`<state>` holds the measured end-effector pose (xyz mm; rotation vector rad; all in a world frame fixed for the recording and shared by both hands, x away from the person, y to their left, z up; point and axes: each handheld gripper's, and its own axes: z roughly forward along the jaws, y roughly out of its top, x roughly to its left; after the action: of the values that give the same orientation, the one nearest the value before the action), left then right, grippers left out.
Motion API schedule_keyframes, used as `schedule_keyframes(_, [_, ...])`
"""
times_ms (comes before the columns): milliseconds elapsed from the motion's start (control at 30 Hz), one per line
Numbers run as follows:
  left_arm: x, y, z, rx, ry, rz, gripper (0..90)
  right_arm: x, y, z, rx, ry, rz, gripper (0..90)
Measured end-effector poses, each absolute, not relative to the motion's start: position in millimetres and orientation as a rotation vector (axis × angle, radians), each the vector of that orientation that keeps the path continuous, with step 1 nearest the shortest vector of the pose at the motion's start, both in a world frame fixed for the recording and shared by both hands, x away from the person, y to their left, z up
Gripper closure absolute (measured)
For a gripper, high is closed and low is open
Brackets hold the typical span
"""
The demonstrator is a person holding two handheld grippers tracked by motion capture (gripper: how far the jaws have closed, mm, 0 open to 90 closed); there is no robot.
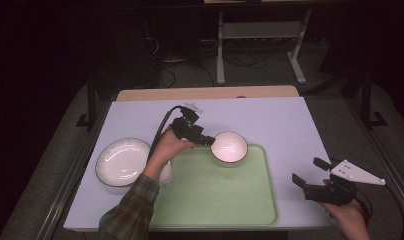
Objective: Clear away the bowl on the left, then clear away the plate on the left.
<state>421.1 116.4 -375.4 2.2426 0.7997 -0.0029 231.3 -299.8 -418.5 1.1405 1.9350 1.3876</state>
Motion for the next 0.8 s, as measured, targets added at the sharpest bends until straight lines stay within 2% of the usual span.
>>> schedule_keyframes(600, [398.2,205.9,-365.5,2.208,0.974,0.115,24.3,232.1,-299.1,-419.3,1.144,1.939,1.378,5.0])
schedule_keyframes(800, [391.2,248.6,-365.9,2.172,1.054,0.161,24.7,231.5,-299.6,-418.7,1.141,1.933,1.372,5.0])
